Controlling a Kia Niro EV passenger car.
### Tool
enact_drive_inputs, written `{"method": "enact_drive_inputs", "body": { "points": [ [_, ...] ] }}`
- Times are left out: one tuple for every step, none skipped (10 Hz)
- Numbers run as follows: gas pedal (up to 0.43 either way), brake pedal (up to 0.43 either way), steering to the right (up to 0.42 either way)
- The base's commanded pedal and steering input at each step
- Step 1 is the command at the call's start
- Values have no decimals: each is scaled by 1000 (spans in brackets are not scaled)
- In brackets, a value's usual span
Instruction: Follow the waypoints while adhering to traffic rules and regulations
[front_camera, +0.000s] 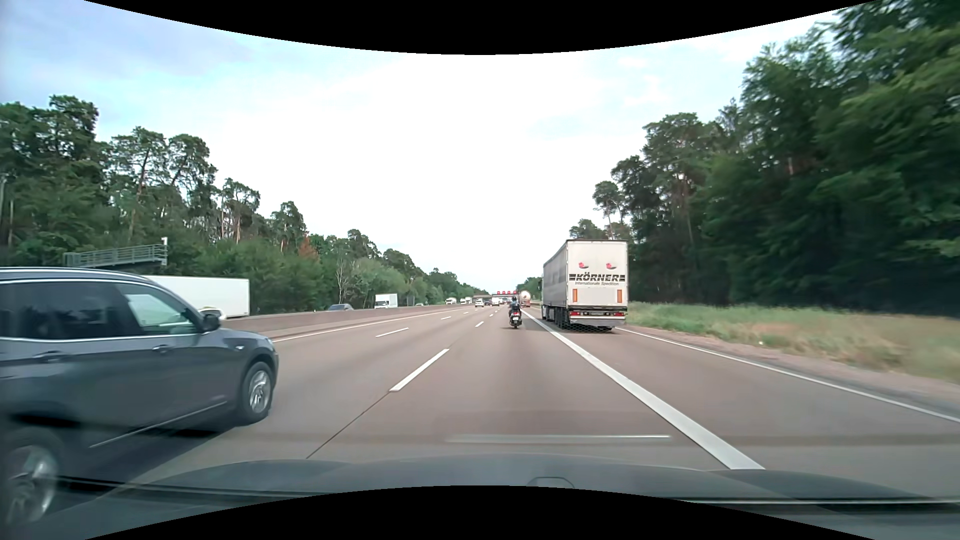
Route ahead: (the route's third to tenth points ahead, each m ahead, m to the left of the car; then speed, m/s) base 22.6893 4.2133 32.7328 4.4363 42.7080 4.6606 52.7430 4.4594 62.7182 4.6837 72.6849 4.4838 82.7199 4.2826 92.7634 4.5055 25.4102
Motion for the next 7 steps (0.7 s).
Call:
{"method": "enact_drive_inputs", "body": {
  "points": [
    [189,0,-4],
    [189,0,-4],
    [189,0,-4],
    [189,0,-4],
    [189,0,-4],
    [189,0,-4],
    [189,0,-4]
  ]
}}
